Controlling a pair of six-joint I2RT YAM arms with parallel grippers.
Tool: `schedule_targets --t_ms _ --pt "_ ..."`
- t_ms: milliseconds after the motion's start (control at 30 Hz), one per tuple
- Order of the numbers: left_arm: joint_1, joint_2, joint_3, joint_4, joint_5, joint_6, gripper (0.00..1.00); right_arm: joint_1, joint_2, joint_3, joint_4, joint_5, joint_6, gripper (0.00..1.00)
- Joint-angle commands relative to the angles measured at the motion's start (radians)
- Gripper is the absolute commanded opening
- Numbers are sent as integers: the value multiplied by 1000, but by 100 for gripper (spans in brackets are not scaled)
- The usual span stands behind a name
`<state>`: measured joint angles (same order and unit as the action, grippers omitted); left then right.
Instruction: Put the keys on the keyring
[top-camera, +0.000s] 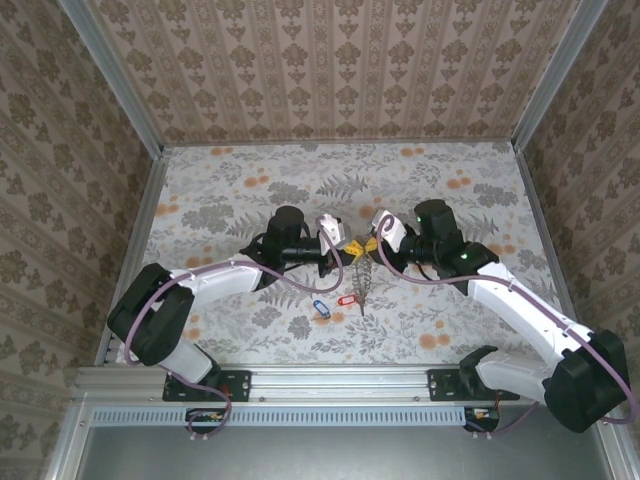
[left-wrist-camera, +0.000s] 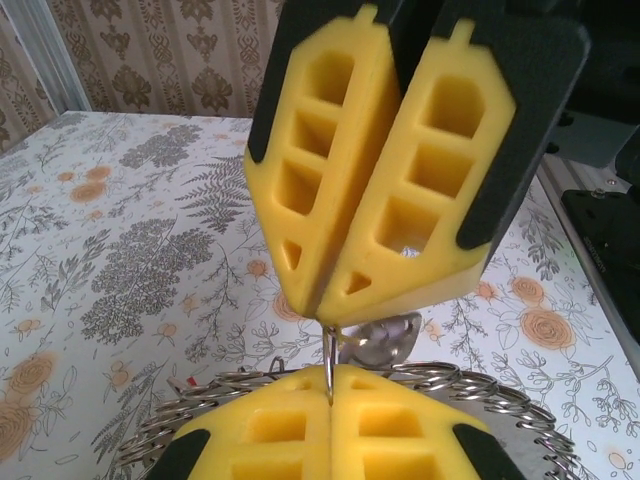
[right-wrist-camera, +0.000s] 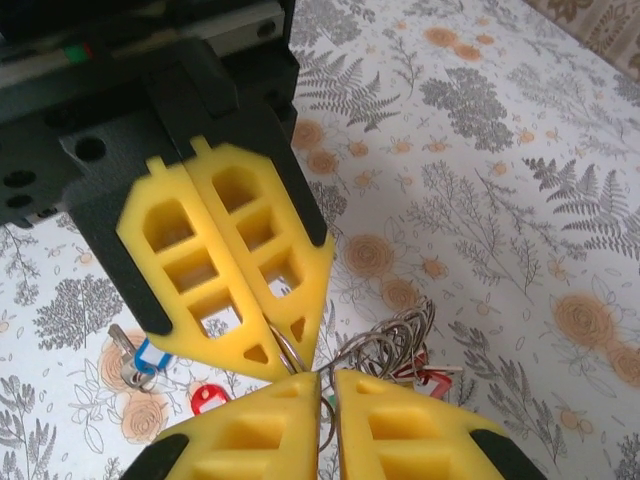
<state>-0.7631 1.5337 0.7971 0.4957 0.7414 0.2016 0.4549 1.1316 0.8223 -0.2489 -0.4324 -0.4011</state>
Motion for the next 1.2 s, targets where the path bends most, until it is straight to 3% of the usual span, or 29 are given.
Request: schedule_targets --t_ms 0,300,500,767,1167 --pt "-4 -41 28 82 58 -17 0 -2 -7 -47 -43 26 -44 15" --pt "-2 -36 32 83 64 -19 0 -3 -83 -39 -32 81 -48 22" --pt "-2 -34 35 78 77 -22 0 -15 -126 -28 -60 88 -171 25" --pt "1 -31 44 74 109 -31 0 -45 -76 25 -30 -205 -158 25" --pt "6 -36 51 69 138 -40 0 -97 -2 26 -8 -275 -150 13"
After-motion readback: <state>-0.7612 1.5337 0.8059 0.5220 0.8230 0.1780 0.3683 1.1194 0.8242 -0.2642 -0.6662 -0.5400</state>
